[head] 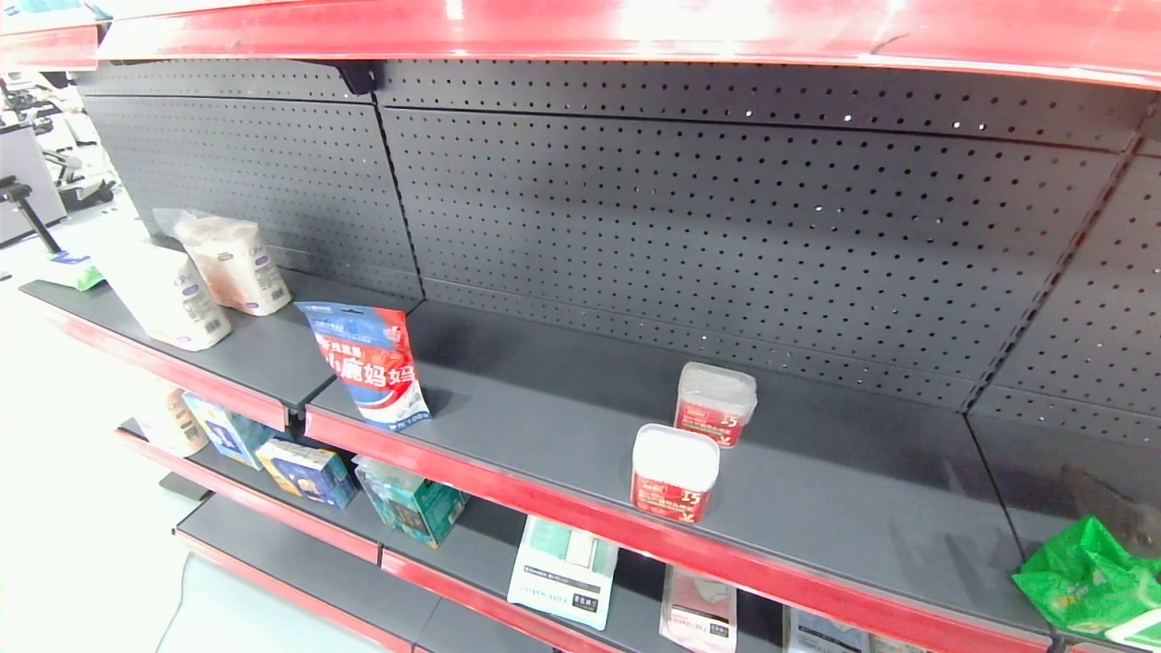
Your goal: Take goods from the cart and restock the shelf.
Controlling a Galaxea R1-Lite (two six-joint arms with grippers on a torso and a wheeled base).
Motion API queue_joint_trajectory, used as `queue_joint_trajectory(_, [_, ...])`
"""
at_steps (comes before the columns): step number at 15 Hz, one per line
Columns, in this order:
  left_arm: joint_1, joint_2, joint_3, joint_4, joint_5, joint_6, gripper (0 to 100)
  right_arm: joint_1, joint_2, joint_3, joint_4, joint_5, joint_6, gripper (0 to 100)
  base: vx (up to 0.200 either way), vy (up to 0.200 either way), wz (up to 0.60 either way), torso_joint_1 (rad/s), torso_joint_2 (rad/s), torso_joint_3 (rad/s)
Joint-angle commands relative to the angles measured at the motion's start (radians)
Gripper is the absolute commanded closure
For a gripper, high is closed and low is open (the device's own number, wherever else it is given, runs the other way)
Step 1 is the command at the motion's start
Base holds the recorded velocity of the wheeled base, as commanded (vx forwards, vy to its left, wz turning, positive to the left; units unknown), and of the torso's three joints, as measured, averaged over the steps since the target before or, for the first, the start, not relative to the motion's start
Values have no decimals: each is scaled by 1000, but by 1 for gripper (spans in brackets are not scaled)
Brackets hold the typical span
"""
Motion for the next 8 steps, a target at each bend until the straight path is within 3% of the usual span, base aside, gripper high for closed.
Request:
queue_joint_trajectory(1, [2, 0, 0, 0, 0, 1, 0, -15, -476, 15, 339, -12, 29, 0, 0, 0, 0, 0, 0, 0])
queue_joint_trajectory(4, [0, 0, 0, 0, 0, -1, 0, -9, -761, 101, 457, -9, 24, 0, 0, 0, 0, 0, 0, 0])
queue_joint_trajectory(6, [0, 0, 0, 0, 0, 1, 0, -7, -760, 186, 353, -32, 27, 0, 0, 0, 0, 0, 0, 0])
queue_joint_trajectory(8, [0, 0, 0, 0, 0, 1, 0, -7, -760, 184, 453, 16, 1, 0, 0, 0, 0, 0, 0, 0])
